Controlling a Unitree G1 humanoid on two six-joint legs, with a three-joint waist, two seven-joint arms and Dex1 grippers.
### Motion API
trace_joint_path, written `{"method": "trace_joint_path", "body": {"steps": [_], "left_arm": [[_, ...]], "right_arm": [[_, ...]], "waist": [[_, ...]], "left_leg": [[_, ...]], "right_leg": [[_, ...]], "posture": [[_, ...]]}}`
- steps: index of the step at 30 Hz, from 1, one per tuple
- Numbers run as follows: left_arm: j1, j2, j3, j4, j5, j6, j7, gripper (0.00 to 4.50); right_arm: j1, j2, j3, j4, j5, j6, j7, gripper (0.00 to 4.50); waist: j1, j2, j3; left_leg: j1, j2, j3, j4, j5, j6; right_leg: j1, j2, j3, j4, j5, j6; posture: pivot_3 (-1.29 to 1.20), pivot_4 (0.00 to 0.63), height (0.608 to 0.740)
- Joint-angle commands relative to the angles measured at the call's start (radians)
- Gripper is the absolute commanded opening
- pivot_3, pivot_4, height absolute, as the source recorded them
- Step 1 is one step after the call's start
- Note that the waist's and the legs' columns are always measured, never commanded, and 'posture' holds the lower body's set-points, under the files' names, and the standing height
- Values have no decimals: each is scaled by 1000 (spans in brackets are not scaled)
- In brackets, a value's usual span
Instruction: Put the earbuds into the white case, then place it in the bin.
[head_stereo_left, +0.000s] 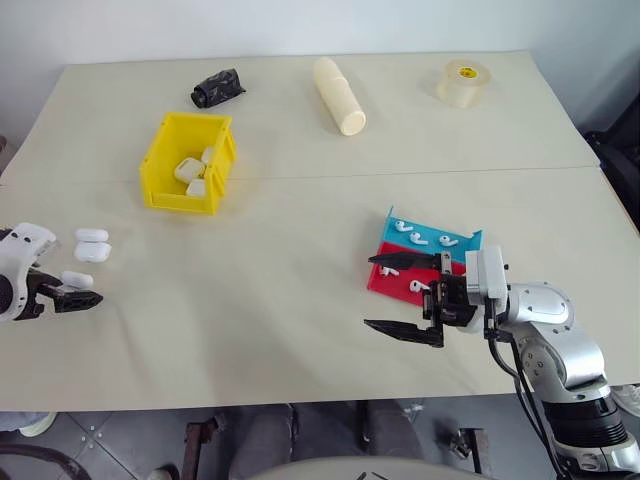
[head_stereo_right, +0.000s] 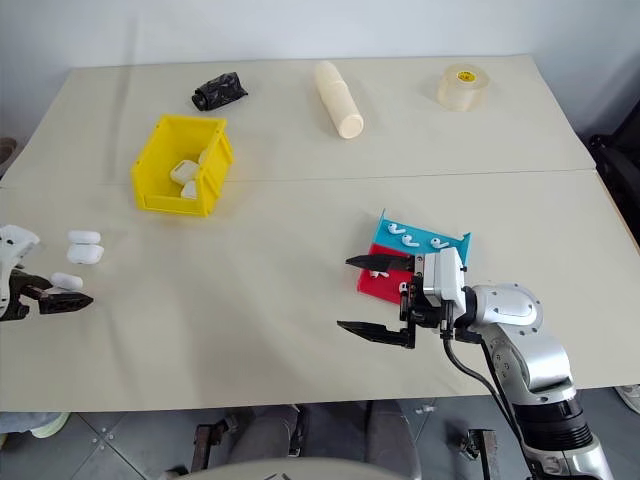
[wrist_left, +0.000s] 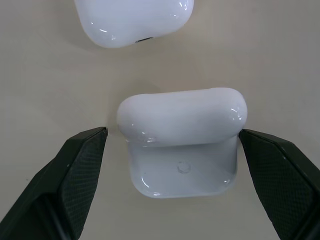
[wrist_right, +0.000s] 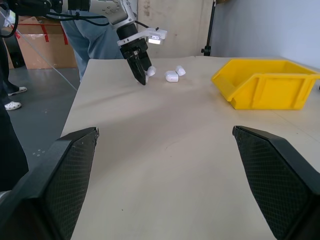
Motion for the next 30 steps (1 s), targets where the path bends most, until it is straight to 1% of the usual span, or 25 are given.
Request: {"method": "trace_joint_path", "body": {"steps": [1,8,13,26,29,30], "left_arm": [[-2,8,-13,30,37,12,-9,4472],[34,30,-37,-12,58,78,-30,4472],[63,42,-6,-45,50,127,-12,4472],[123,-25,72,-153,27,247,74,4472],[133,-33,93,-160,19,266,82,3874],[137,-33,97,-162,18,267,83,3568]], "right_arm": [[-3,-1,-21,-25,15,-14,-1,4500],[-17,6,-16,-17,9,-19,-6,4500],[-15,9,-12,-12,3,-23,-8,4500],[-31,30,0,5,-11,-31,-5,4500],[-34,31,2,10,-12,-35,-1,4500],[-35,31,3,11,-13,-35,0,4500]], "waist": [[0,0,0],[-2,0,0],[-7,0,0],[-14,2,-1],[-14,3,-2],[-14,4,-2]], "left_leg": [[0,0,0,0,0,0],[1,0,1,0,0,0],[1,0,2,0,0,0],[2,1,2,0,0,0],[2,1,3,0,0,0],[2,1,3,0,0,0]], "right_leg": [[0,0,0,0,0,0],[0,0,1,0,0,0],[0,0,2,0,0,0],[0,0,3,1,0,0],[0,0,3,1,0,0],[0,0,3,1,0,0]], "posture": [[0,150,740],[0,150,740],[0,150,740],[0,150,740],[0,150,740],[0,150,740]]}}
